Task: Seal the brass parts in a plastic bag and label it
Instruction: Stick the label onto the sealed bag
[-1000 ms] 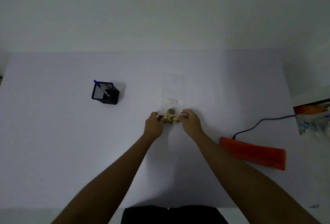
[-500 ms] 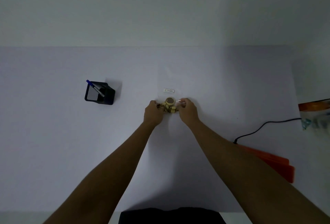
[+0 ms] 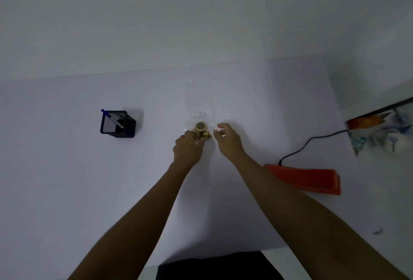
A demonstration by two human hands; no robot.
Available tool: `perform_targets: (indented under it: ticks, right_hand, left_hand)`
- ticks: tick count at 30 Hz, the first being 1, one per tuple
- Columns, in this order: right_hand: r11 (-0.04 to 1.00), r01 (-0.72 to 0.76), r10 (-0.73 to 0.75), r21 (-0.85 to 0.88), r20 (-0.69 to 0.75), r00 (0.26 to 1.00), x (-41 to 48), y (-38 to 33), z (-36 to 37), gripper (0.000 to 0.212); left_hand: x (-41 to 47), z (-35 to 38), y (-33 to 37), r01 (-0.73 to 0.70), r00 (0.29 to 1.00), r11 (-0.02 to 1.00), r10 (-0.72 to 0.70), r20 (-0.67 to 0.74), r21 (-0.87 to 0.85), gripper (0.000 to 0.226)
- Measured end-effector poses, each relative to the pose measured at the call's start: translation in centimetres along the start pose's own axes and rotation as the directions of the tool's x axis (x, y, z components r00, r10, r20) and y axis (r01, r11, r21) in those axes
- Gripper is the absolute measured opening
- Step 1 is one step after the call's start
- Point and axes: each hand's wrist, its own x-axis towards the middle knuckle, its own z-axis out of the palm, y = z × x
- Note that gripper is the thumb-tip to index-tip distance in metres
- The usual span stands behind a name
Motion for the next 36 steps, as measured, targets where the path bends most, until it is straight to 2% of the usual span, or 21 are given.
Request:
perform_targets:
  ticks: [3, 7, 13, 19, 23, 27, 29, 33, 36]
  right_hand:
    - [0.998, 0.053, -0.053, 0.041, -0.015, 0.998, -4.1, -0.4, -1.2, 0.033]
    - [0.989, 0.087, -0.082, 0.117, -0.05, 0.995, -10.3, 0.2, -3.4, 0.03]
    - [0.973, 0.041, -0.007, 0.229, -0.145, 0.989, -18.4, 4.9, -8.0, 0.018]
    - [0.952, -0.124, 0.191, 0.28, -0.229, 0.955, -21.2, 12.4, -13.2, 0.012]
    - [0.92, -0.209, 0.328, 0.332, -0.356, 0.875, -20.1, 17.8, -16.8, 0.01]
    - [0.848, -0.315, 0.491, 0.427, -0.406, 0.771, -17.0, 22.3, -20.8, 0.039]
    - [0.827, -0.343, 0.517, 0.445, -0.367, 0.773, -15.4, 23.6, -22.6, 0.05]
    - [0.873, -0.291, 0.418, 0.391, -0.291, 0.861, -13.7, 24.0, -24.5, 0.05]
    - [0.868, -0.281, 0.403, 0.41, -0.25, 0.88, -12.8, 24.7, -24.9, 0.053]
  left_hand:
    - [-3.4, -0.5, 0.3, -0.17, 0.983, 0.971, 0.178, 0.035, -0.165, 0.047]
    - [-8.8, -0.8, 1.0, -0.33, 0.938, 0.903, 0.348, 0.016, -0.273, 0.044]
    - [-14.6, 2.0, 2.5, -0.36, 0.886, 0.836, 0.445, 0.128, -0.413, 0.034]
    - [-17.3, 6.6, 6.8, -0.306, 0.864, 0.886, 0.413, 0.289, -0.349, 0.041]
    - [-17.1, 10.0, 10.0, -0.19, 0.884, 0.927, 0.305, 0.355, -0.322, 0.055]
    - [-16.4, 13.3, 12.3, -0.026, 0.91, 0.95, 0.152, 0.386, -0.312, 0.07]
    - [-16.3, 14.5, 13.2, 0.043, 0.922, 0.948, 0.084, 0.378, -0.316, 0.072]
    - [-16.4, 16.1, 14.3, 0.116, 0.941, 0.931, 0.008, 0.338, -0.345, 0.069]
    - [-16.4, 16.7, 15.3, 0.142, 0.951, 0.919, -0.023, 0.309, -0.368, 0.069]
